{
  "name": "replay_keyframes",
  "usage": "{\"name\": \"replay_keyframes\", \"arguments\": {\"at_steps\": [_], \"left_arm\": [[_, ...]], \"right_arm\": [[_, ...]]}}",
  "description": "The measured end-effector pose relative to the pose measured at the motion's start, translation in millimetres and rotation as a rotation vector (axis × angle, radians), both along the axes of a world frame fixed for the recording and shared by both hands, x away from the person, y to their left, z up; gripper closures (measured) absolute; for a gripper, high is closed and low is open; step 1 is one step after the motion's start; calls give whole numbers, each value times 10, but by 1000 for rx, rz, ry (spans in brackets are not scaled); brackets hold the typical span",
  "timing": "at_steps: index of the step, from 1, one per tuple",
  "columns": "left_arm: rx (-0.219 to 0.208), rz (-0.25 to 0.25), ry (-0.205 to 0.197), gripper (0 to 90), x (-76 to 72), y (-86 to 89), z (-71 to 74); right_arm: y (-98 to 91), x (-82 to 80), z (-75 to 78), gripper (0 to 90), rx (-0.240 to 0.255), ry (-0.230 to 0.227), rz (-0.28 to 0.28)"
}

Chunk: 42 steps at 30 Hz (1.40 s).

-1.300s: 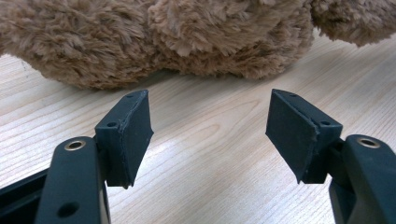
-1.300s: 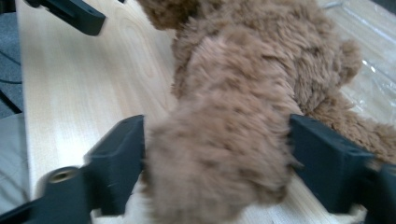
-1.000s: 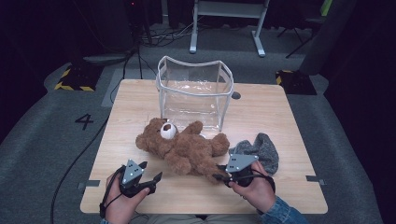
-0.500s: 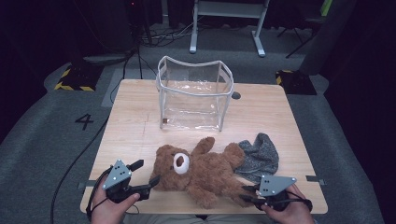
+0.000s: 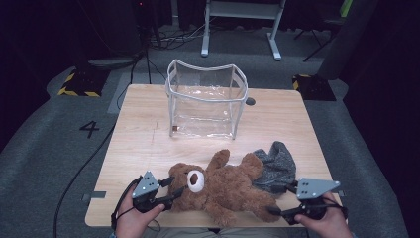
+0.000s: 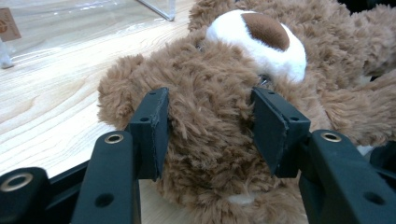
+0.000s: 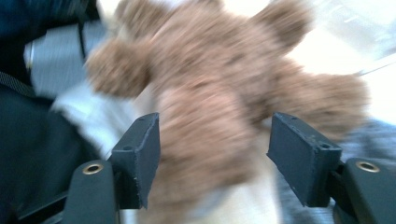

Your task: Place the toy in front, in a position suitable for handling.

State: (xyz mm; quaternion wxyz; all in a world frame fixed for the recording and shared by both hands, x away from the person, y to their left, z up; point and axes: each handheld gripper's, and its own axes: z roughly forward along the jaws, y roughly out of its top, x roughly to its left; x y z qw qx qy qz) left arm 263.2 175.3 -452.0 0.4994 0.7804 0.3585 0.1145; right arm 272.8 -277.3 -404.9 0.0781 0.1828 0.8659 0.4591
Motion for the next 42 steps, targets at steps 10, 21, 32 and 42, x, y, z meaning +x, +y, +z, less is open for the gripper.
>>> {"name": "replay_keyframes", "arguments": {"at_steps": [10,21,32,42], "left_arm": [[-8,22,5,458,4,-3,-27],[-7,25,-9,412,20,-7,-59],[-9,17,-30,409,47,-63,-81],[-16,-4,-32,408,104,-117,-96]], "right_arm": [[-335,554,-142,219,-95,-107,-291],[-227,1073,-716,155,-272,30,-382],[-332,1038,-724,771,-314,157,-331],[-619,807,-260,799,-254,105,-387]]}}
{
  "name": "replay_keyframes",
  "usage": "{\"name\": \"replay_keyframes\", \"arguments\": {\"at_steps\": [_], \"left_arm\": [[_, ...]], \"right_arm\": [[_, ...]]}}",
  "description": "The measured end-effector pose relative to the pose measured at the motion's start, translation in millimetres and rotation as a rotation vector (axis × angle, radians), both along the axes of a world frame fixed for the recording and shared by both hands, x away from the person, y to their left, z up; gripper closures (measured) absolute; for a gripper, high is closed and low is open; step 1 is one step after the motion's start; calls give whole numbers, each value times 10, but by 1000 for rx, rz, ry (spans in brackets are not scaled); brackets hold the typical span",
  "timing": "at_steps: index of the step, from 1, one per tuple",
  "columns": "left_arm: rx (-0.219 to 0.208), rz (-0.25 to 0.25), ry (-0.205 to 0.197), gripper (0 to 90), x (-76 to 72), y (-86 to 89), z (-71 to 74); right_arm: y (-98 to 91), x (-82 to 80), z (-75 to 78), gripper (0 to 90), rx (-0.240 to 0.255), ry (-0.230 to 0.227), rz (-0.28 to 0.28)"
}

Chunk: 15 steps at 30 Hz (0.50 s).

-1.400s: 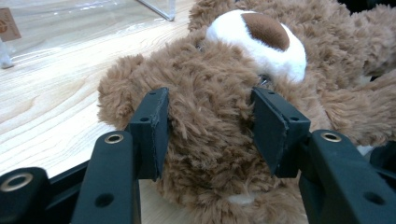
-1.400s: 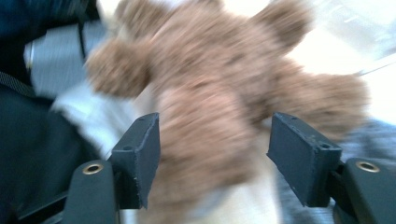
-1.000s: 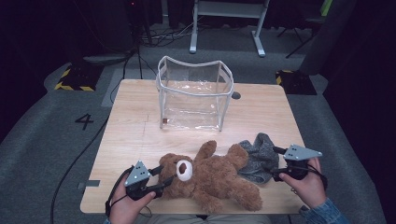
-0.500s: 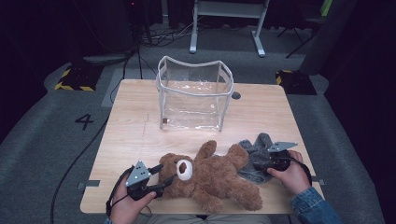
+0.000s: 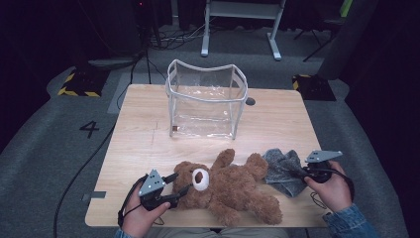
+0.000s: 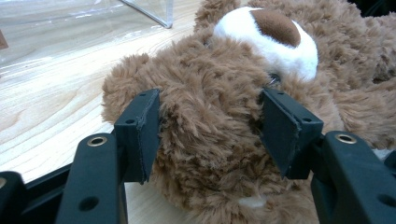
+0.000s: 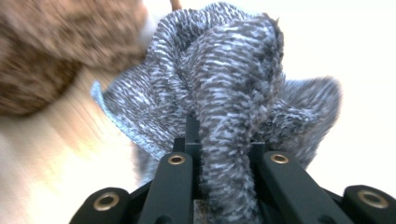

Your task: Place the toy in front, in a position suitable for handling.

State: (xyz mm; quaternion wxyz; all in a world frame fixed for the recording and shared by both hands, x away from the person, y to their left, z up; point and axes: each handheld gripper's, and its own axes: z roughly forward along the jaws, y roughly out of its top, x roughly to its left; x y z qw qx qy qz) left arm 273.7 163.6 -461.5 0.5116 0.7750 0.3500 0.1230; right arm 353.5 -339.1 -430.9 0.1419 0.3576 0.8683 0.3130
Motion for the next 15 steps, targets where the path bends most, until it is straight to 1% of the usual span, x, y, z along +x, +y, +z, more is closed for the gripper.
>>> {"name": "replay_keyframes", "arguments": {"at_steps": [2,4,5,7,8,9,10,11,12,13,15], "left_arm": [[0,-3,9,408,3,0,7],[-6,-2,7,408,12,-4,4],[-5,0,6,408,14,-4,4],[2,-1,1,408,22,-3,8],[-3,-2,5,408,24,-9,6],[-4,-2,5,408,26,-10,5],[-1,-1,2,408,30,-8,5],[-4,-2,4,408,32,-10,3],[-6,-2,3,408,35,-11,1],[-3,-3,-2,408,38,-10,0],[-2,-4,2,408,33,-8,2]], "right_arm": [[-24,-45,122,799,14,-29,1],[-36,-81,219,799,20,-47,7],[-38,-104,283,799,36,-61,9],[-41,-136,381,799,51,-81,16],[-37,-156,438,799,65,-95,20],[-34,-181,516,799,75,-110,32],[-27,-197,562,799,85,-118,38],[-6,-225,636,798,104,-132,48],[7,-236,678,798,114,-143,60],[38,-256,743,798,142,-152,79],[96,-276,822,798,174,-170,107]]}}
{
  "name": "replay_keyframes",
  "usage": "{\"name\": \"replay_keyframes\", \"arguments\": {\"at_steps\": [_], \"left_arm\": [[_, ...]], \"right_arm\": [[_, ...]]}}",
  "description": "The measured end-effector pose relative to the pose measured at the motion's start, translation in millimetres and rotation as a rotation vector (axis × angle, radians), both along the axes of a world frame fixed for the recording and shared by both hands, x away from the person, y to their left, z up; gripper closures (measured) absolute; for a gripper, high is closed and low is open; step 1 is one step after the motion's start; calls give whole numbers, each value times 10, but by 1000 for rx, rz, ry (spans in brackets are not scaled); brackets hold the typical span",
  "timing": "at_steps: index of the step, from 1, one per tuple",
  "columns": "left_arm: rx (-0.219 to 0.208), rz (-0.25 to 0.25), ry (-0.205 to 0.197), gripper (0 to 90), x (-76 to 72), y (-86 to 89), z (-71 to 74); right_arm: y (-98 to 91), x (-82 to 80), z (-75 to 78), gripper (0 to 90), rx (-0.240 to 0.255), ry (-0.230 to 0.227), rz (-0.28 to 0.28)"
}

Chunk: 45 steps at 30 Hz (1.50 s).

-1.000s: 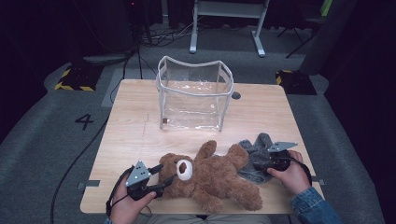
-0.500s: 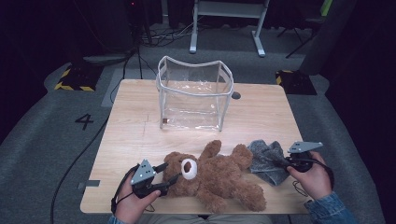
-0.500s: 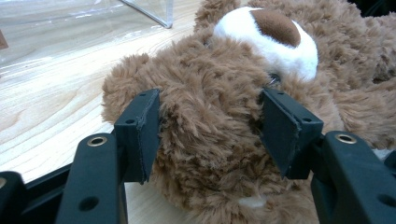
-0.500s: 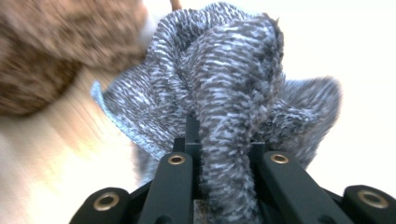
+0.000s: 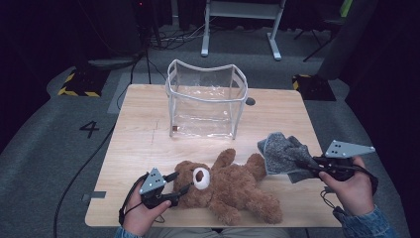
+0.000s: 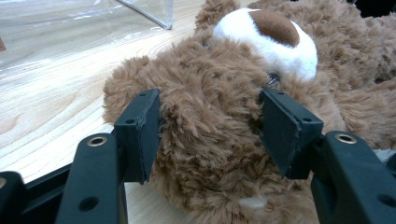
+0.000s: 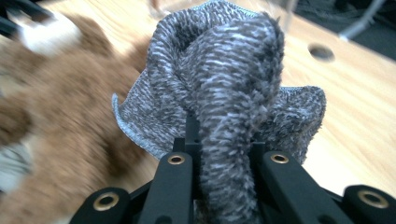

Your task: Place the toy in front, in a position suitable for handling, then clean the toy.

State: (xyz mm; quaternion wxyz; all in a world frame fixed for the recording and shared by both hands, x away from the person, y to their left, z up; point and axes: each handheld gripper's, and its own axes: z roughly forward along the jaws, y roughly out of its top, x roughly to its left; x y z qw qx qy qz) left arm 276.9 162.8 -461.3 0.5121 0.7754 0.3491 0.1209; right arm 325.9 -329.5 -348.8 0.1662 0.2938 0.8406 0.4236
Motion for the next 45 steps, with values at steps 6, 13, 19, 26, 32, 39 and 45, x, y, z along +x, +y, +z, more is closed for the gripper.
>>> {"name": "replay_keyframes", "arguments": {"at_steps": [6,13,19,26,32,39,45], "left_arm": [[-7,12,1,402,-22,-4,-13],[-9,13,3,399,-95,-2,-42],[-6,39,-4,395,-139,-8,-51],[21,39,-22,391,-181,-30,-34],[78,26,-45,353,-181,-51,-19],[81,16,9,481,-162,-83,-6],[61,25,11,484,-132,-80,-21]], "right_arm": [[423,-32,162,797,40,-38,140],[1025,71,152,794,39,-29,282],[1583,133,77,792,47,-3,402],[2194,121,-179,790,29,44,520],[2421,78,-314,789,-53,58,554],[2286,38,-326,791,-160,36,557],[1949,26,-377,791,-195,68,502]]}}
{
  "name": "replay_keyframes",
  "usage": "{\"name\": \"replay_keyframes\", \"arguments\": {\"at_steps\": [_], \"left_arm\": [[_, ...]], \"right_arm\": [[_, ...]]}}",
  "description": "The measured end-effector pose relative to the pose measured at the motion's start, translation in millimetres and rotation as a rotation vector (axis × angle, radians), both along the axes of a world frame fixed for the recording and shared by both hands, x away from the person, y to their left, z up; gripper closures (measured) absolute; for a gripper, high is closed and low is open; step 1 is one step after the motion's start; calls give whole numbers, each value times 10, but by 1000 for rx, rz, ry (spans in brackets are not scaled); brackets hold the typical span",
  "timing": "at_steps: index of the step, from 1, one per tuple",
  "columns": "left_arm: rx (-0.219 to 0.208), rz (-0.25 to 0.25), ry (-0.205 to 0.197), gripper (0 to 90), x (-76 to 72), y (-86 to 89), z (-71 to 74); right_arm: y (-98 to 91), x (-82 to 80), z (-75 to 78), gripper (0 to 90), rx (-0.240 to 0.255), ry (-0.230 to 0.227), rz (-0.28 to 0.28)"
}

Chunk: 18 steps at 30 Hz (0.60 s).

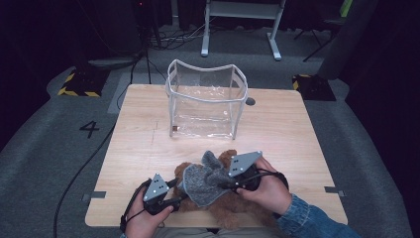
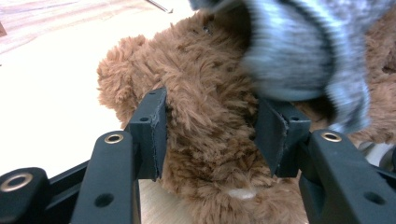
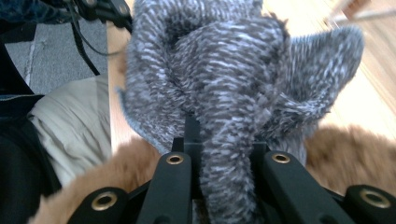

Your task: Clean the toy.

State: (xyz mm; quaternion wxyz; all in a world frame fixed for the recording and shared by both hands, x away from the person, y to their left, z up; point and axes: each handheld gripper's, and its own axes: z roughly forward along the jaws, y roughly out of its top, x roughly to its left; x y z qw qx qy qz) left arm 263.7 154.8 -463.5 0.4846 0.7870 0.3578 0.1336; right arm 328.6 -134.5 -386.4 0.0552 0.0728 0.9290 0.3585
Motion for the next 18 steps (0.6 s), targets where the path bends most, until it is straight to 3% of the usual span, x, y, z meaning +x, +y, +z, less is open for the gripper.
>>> {"name": "replay_keyframes", "arguments": {"at_steps": [8,18], "left_arm": [[-7,8,-11,483,39,-17,-5],[-24,10,-4,483,59,-19,-11]], "right_arm": [[-506,44,27,791,19,9,-120],[-994,168,-128,789,-49,38,-254]]}}
